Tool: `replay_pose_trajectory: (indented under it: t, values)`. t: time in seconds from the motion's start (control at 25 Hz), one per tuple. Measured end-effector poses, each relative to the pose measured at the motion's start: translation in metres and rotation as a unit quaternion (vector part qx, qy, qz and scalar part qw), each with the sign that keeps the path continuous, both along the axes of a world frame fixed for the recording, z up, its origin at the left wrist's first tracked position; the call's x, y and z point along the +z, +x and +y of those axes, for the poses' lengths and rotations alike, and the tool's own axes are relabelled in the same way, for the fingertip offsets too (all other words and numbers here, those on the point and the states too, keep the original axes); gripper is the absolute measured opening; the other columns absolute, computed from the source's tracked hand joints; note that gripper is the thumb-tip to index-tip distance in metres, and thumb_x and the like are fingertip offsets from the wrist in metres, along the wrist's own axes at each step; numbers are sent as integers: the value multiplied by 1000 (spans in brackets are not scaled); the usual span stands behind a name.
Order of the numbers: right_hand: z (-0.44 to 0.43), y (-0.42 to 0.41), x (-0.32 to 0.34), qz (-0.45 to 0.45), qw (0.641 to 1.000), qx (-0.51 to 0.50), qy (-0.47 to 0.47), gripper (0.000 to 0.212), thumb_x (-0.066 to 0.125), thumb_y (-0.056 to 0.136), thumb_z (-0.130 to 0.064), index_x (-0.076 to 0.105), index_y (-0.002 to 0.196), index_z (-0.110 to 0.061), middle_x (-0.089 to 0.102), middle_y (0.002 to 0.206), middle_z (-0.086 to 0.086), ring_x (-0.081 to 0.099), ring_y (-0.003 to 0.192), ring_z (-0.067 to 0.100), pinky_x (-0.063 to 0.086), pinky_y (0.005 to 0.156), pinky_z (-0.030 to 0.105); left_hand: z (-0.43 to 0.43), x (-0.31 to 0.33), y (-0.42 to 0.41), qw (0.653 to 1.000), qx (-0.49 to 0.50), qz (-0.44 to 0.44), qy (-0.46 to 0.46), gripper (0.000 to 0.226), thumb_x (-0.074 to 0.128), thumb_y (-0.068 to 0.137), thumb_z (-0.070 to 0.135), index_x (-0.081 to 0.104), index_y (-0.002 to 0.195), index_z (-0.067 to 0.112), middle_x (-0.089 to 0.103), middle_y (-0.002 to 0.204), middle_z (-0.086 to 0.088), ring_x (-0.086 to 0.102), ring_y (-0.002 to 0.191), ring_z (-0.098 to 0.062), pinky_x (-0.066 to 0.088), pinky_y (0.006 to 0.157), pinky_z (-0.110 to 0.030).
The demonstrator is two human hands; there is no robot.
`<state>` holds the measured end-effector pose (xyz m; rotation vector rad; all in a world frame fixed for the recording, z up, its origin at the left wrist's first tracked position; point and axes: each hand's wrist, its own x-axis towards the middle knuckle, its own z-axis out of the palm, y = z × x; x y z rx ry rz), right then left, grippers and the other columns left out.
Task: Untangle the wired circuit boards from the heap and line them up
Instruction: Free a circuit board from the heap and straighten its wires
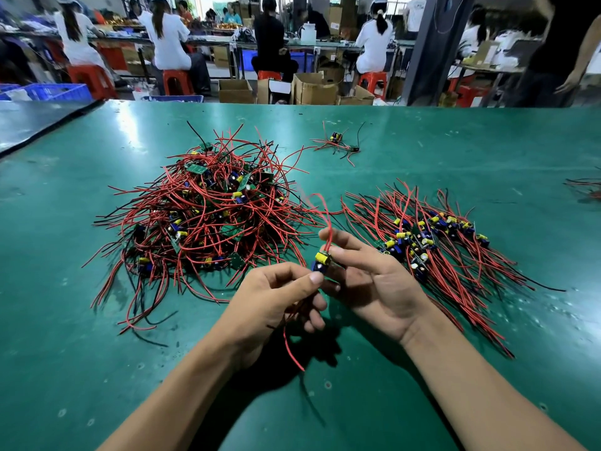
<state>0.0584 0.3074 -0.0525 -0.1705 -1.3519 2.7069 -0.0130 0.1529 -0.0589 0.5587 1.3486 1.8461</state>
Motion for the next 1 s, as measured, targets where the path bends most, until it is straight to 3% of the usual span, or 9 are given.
replay_pose_trajectory:
  t: [0.16, 0.36, 0.52, 0.68, 0.8, 1.0]
  values:
    - [-3, -3, -1, -1, 999, -37, 3, 20, 76, 74, -8, 75, 86, -24, 63, 87, -3, 55, 74, 12, 49, 70, 25, 1, -1, -1, 999, -27, -18, -5, 14, 75, 73, 21, 67, 69, 11, 65, 65, -17, 64, 52, -26, 53, 51, -27]
    - [1, -3, 3, -23, 996, -76, 45, 10, 78, 71, -13, 75, 75, -22, 64, 75, -2, 60, 62, 9, 49, 65, 22, 1, -2, -4, 1000, -28, 6, -5, 19, 83, 75, 30, 73, 77, 14, 70, 76, -16, 70, 68, -27, 58, 62, -29]
    - [4, 1, 6, -41, 995, -41, 83, 10, 82, 67, -14, 76, 73, -20, 64, 71, -3, 53, 59, 8, 45, 56, 18, 5, 0, -6, 1000, 1, -21, -23, 53, 78, 73, 50, 69, 98, 4, 70, 86, -16, 71, 68, -26, 58, 61, -29]
    - [-1, 1, 2, -58, 991, -9, 120, 9, 83, 70, -19, 75, 74, -21, 61, 70, -5, 45, 59, 7, 36, 57, 22, 3, -1, -10, 1000, 7, -18, -13, 29, 75, 74, 33, 70, 87, 7, 68, 78, -16, 71, 67, -30, 60, 62, -30]
    - [-3, -3, -2, -61, 989, -48, 130, 9, 82, 66, -20, 75, 71, -21, 60, 63, -8, 42, 53, 4, 31, 51, 17, 2, -2, -13, 1000, 7, -17, -23, 18, 75, 72, 28, 70, 76, 11, 64, 69, -12, 68, 60, -27, 59, 60, -30]
    - [-5, -9, -9, -70, 977, -129, 157, 21, 85, 58, -24, 70, 71, -19, 62, 65, -6, 40, 49, 6, 30, 48, 18, 6, -3, -10, 998, 20, 22, -63, 9, 70, 82, 15, 76, 79, 8, 59, 69, -9, 61, 57, -24, 56, 54, -26]
